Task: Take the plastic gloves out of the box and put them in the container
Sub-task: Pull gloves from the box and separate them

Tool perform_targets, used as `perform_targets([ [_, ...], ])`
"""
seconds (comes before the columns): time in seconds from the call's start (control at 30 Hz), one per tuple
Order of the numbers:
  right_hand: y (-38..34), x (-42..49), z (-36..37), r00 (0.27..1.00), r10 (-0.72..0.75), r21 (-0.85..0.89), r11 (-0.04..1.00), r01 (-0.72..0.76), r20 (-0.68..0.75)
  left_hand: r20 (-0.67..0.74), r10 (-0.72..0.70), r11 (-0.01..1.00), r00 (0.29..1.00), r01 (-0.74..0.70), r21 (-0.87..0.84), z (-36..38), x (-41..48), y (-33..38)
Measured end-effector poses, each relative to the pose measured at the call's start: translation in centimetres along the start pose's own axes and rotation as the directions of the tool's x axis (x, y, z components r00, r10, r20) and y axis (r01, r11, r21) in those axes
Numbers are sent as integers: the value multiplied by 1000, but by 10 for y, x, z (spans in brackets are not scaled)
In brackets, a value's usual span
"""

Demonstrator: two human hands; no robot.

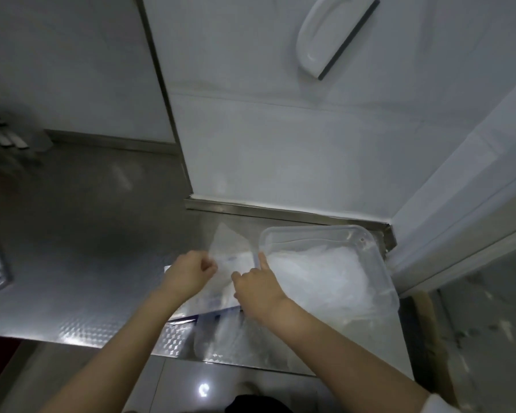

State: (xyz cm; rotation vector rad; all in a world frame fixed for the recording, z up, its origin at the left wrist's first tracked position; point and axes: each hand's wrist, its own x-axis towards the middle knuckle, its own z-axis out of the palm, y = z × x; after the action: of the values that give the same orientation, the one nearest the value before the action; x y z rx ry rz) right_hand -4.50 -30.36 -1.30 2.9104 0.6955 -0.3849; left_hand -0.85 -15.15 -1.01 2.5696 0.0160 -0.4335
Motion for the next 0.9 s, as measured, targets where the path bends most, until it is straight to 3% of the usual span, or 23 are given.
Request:
perform_targets([
  [0.1, 0, 1, -3, 990, 111, 391, 918, -68, -88, -96, 119, 989, 988, -127, -82, -14, -8, 11],
  [0.13, 0, 0, -7, 981, 167, 586, 807, -78, -99, -105, 145, 976, 984, -159, -148, -23, -12, 15],
  [0.2, 6, -7, -18, 949, 310, 888, 449, -100, -50, -93, 219, 923, 971, -237, -303, -36, -16, 24],
  [0.27, 16, -12, -29, 914, 405, 985, 148, -93, 25, -76, 293, 849, 953, -296, -439, -47, -23, 31],
  [0.37, 39, -14, -36, 906, 387, 985, -78, -154, 172, -49, 343, 716, 938, -294, -633, -57, -38, 46],
  [0.53, 64, -25, -35, 974, 134, 961, -233, -147, 181, -38, 343, 493, 938, -215, -843, -60, -47, 63],
  [0.67, 74, -33, -38, 983, 149, 931, -364, -43, 104, 21, 322, 438, 947, -130, -890, -52, -45, 70],
  [0.73, 83, -37, -38, 956, 275, 938, -347, 4, 98, 10, 268, 507, 963, -132, -852, -41, -38, 69],
  [0.83, 105, -49, -37, 853, 521, 988, -152, 41, 45, 12, 142, 768, 990, -102, -633, -10, -23, 65],
  [0.9, 120, -57, -36, 780, 625, 995, -76, 66, -4, 37, 45, 848, 998, -18, -529, 14, -17, 65],
])
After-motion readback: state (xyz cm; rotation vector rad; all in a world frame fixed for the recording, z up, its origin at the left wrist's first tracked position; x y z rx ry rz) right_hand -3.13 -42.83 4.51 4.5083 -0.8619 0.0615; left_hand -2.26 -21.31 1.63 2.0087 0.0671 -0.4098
